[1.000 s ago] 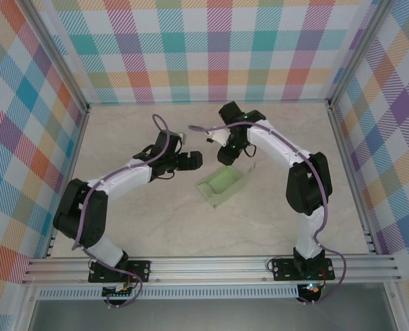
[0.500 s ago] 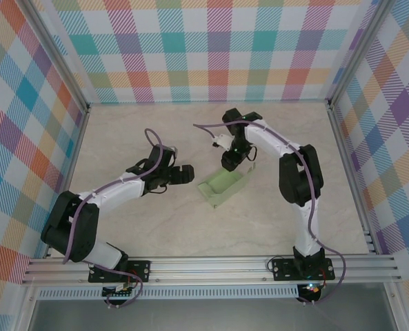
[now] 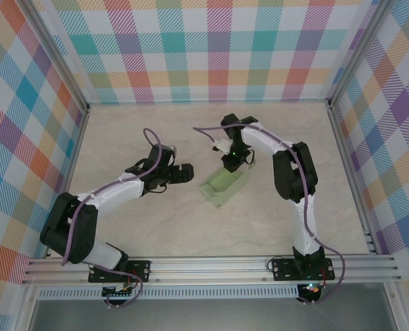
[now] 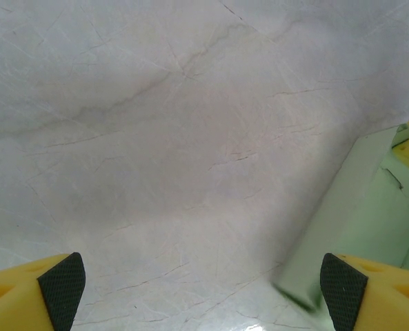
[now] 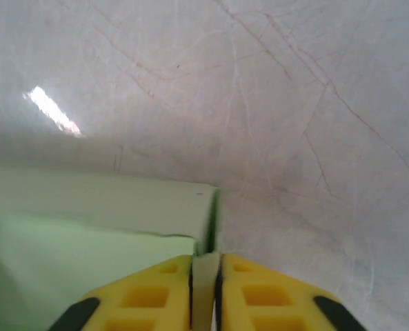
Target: Fold the paper box
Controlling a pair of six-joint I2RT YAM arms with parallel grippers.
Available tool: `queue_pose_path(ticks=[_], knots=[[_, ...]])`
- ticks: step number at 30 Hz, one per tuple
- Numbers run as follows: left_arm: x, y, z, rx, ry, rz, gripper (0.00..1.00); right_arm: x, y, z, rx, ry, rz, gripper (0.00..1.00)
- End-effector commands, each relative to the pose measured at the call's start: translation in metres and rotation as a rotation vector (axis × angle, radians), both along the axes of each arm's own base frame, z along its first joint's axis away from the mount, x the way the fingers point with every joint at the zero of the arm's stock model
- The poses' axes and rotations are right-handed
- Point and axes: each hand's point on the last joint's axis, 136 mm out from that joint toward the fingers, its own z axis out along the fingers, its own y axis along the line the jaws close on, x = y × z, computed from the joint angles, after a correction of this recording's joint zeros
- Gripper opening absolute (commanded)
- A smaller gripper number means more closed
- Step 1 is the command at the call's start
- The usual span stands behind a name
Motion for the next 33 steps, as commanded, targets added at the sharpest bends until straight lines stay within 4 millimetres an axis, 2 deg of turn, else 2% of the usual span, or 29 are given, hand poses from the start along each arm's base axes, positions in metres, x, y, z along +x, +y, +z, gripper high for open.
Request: queue_pose_path(ticks=[1, 4, 8, 14, 18, 22, 29, 33], knots=[[0.002, 0.003, 0.018, -0.033, -0.052, 0.022, 0.91, 0.002, 0.010, 0.003, 0.044, -0.038, 0.010, 0.07], [0.002, 0.004, 0.025, -0.051, -0.074, 0.034, 0.91, 0.010, 0.016, 0.013, 0.080, -0.103, 0.012, 0.00], [0.000, 0.002, 0.038, -0.106, -0.121, 0.037, 0.92, 0.021, 0.025, 0.035, 0.165, -0.208, -0.017, 0.00], [-0.004, -0.003, 0.065, -0.192, -0.255, -0.008, 0.97, 0.040, 0.039, 0.081, 0.340, -0.413, -0.104, 0.00], [-0.009, -0.009, 0.066, -0.206, -0.314, -0.072, 1.00, 0.049, 0.042, 0.104, 0.432, -0.540, -0.152, 0.00], [-0.013, -0.017, 0.065, -0.232, -0.349, -0.123, 1.00, 0.049, 0.045, 0.128, 0.527, -0.638, -0.155, 0.00], [-0.017, -0.039, 0.083, -0.302, -0.438, -0.226, 1.00, 0.048, 0.043, 0.158, 0.618, -0.714, -0.200, 0.00], [-0.013, -0.041, 0.079, -0.272, -0.449, -0.234, 1.00, 0.045, 0.046, 0.172, 0.679, -0.725, -0.209, 0.00]])
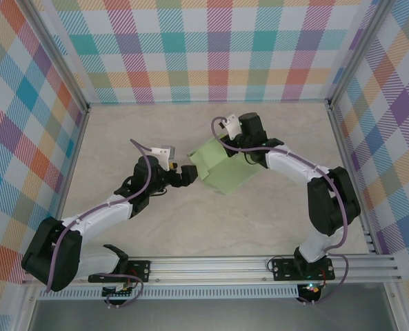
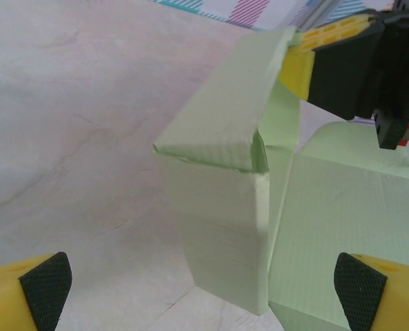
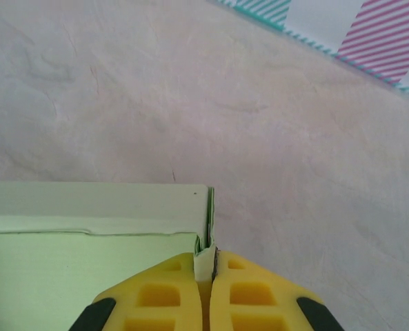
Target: Fold the paper box
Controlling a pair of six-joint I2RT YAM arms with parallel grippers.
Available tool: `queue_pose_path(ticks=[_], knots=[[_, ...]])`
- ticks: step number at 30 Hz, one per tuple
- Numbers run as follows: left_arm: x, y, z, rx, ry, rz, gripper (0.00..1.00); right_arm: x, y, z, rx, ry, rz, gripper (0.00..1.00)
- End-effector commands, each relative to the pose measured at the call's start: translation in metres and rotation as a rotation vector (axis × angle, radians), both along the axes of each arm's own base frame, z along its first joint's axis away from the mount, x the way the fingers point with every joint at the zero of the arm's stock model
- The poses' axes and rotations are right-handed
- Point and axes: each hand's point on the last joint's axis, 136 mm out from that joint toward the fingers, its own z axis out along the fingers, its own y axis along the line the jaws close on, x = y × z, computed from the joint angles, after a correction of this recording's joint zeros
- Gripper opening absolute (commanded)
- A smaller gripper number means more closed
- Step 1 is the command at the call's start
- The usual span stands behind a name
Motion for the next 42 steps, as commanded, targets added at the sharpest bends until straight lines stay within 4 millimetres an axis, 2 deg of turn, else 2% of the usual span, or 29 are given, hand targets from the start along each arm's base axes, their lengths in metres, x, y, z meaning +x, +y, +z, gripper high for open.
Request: queue_pose_path(ticks=[1, 5, 10, 16, 19, 24, 31, 37, 42], knots=[[0.005, -0.006, 0.010, 0.004, -0.080, -0.025, 1.00, 0.000, 0.010, 0.037, 0.118, -0.073, 0.013, 0.00], [0.009, -0.005, 0.008, 0.030, -0.110, -0.023, 1.00, -0.005, 0.011, 0.047, 0.137, -0.091, 0.029, 0.00], [0.021, -0.007, 0.012, 0.000, -0.096, 0.015, 0.90, -0.009, 0.006, 0.052, 0.187, -0.095, -0.010, 0.00], [0.028, -0.021, 0.020, -0.048, -0.101, -0.017, 0.86, -0.019, 0.013, 0.052, 0.214, -0.108, 0.010, 0.00], [0.027, -0.026, 0.023, -0.054, -0.119, -0.048, 0.79, -0.022, 0.017, 0.051, 0.216, -0.104, 0.032, 0.00], [0.029, -0.025, 0.024, -0.030, -0.119, -0.046, 0.60, -0.029, 0.021, 0.055, 0.235, -0.125, 0.054, 0.00], [0.029, -0.028, 0.029, -0.055, -0.117, -0.051, 0.45, -0.035, 0.028, 0.049, 0.225, -0.125, 0.094, 0.00], [0.032, -0.017, 0.029, -0.017, -0.104, 0.007, 0.35, -0.036, 0.024, 0.046, 0.162, -0.151, 0.138, 0.14], [0.029, -0.011, 0.025, 0.003, -0.095, 0.025, 0.31, -0.042, 0.014, 0.049, 0.177, -0.121, 0.183, 0.28]])
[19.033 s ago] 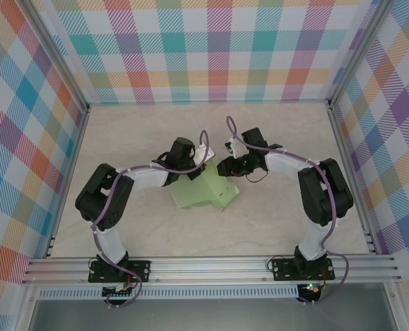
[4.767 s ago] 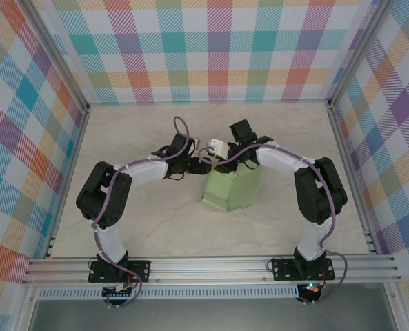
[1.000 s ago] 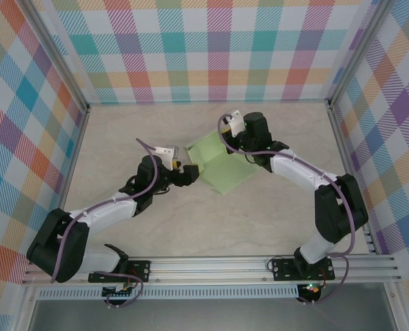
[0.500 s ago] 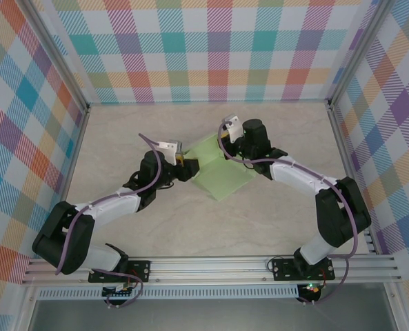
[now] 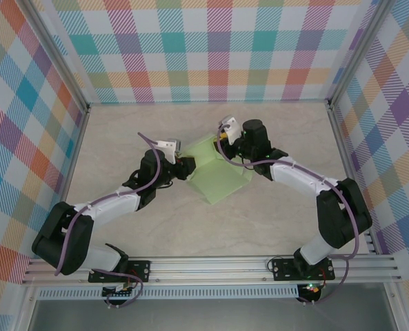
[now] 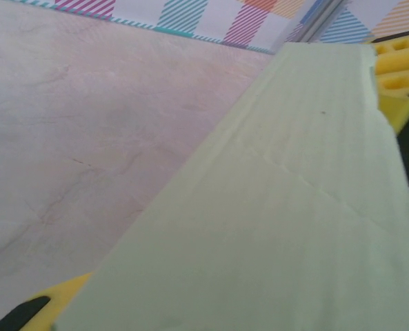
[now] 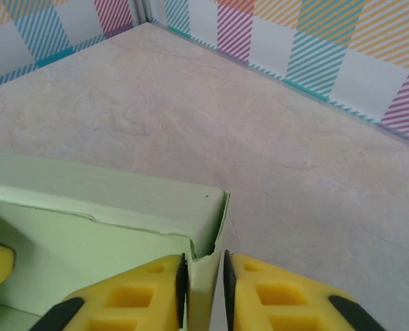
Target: Fold the paper box
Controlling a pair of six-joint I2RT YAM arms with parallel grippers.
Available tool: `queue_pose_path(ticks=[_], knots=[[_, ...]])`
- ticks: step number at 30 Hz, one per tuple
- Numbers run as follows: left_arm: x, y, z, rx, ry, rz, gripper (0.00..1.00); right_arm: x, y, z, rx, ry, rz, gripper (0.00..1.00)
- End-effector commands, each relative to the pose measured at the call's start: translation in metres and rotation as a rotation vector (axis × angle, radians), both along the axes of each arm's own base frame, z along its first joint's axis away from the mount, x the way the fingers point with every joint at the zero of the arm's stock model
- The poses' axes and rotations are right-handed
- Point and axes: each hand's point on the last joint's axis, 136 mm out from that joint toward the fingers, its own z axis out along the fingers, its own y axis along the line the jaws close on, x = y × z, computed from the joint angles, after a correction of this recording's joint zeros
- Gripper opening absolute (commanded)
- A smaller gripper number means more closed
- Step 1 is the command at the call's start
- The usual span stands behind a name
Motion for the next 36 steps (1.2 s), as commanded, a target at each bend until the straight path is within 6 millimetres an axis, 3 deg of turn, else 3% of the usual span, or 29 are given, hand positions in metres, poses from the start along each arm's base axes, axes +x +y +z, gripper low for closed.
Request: queue_pose_path(ticks=[1, 5, 10, 14, 16, 19, 25, 29, 33, 36], knots=[[0.000, 0.003, 0.018, 0.001, -0.041, 0.008, 0.31, -0.012, -0.006, 0.017, 0.019, -0.020, 0.091, 0.31], [-0.002, 0.003, 0.016, 0.026, -0.034, -0.003, 0.31, -0.034, -0.019, 0.027, 0.027, 0.006, 0.255, 0.40], [-0.003, 0.006, 0.022, 0.049, -0.057, -0.005, 0.31, -0.042, -0.047, 0.032, 0.017, 0.073, 0.319, 0.44], [-0.001, 0.008, 0.023, 0.059, -0.053, 0.009, 0.31, -0.066, -0.036, 0.041, 0.084, 0.138, 0.454, 0.53], [0.000, 0.010, 0.022, 0.065, -0.045, 0.024, 0.31, -0.073, -0.027, 0.035, 0.071, 0.168, 0.473, 0.55], [0.002, 0.013, 0.021, 0.066, -0.037, 0.048, 0.31, -0.067, -0.018, 0.012, -0.021, 0.189, 0.396, 0.56], [0.002, 0.014, 0.023, 0.056, -0.035, 0.058, 0.31, -0.029, -0.020, -0.022, -0.152, 0.217, 0.116, 0.56], [0.002, 0.016, 0.021, 0.060, -0.035, 0.073, 0.31, -0.021, -0.015, -0.042, -0.239, 0.231, 0.057, 0.54], [0.003, 0.018, 0.023, 0.052, -0.038, 0.087, 0.31, -0.026, 0.002, -0.054, -0.265, 0.246, 0.066, 0.49], [0.003, 0.017, 0.023, 0.046, -0.038, 0.086, 0.31, -0.023, 0.012, -0.056, -0.262, 0.218, 0.030, 0.38]])
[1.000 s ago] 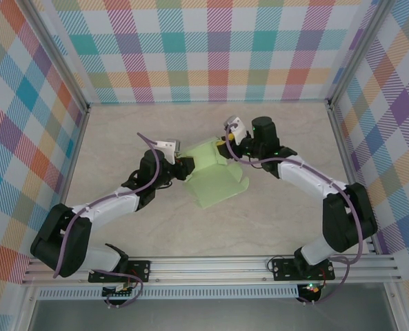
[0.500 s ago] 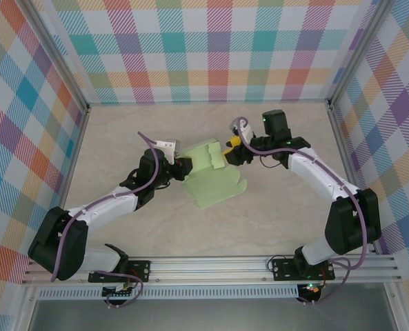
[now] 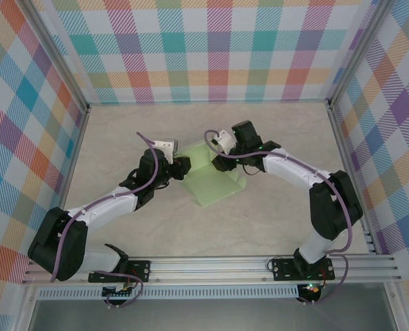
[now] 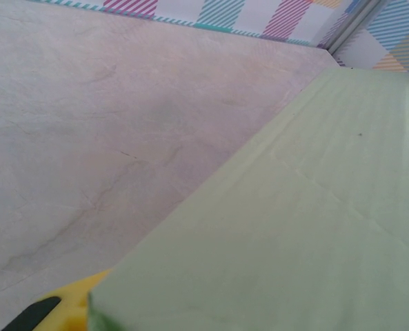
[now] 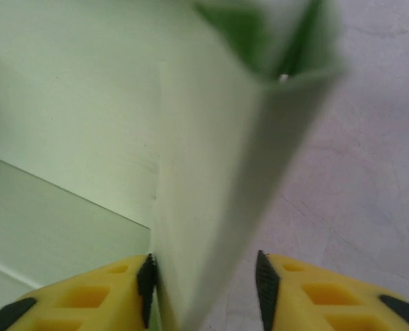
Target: Fold the paper box
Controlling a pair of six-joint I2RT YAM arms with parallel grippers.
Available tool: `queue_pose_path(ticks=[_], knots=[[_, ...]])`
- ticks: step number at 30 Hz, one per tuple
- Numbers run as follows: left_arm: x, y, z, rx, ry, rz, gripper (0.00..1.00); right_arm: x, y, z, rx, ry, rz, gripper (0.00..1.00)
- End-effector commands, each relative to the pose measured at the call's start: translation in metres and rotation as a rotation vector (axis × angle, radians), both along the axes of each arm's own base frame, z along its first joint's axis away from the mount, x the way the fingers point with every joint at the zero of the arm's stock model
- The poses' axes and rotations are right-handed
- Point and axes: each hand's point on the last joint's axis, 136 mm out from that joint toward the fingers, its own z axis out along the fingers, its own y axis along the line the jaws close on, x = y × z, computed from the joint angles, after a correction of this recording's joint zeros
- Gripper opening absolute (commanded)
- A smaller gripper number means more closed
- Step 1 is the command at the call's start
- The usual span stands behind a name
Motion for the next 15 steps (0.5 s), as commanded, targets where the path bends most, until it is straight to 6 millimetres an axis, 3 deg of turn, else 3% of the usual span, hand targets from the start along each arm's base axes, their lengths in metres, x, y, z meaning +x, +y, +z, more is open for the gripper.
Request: queue_pose_path(ticks=[1, 3, 7, 15], knots=[[0.002, -0.002, 0.025, -0.050, -0.050, 0.008, 0.31, 0.016, 0.010, 0.012, 0.000, -0.078, -0.072, 0.34], [0.002, -0.003, 0.025, -0.056, -0.046, 0.008, 0.31, 0.023, 0.013, 0.012, -0.016, -0.123, -0.111, 0.29], [0.000, -0.005, 0.024, -0.058, -0.041, 0.006, 0.31, 0.033, 0.018, 0.013, -0.028, -0.165, -0.157, 0.28], [-0.004, -0.011, 0.022, -0.076, -0.029, 0.014, 0.31, 0.050, 0.012, 0.007, -0.066, -0.249, -0.241, 0.05]])
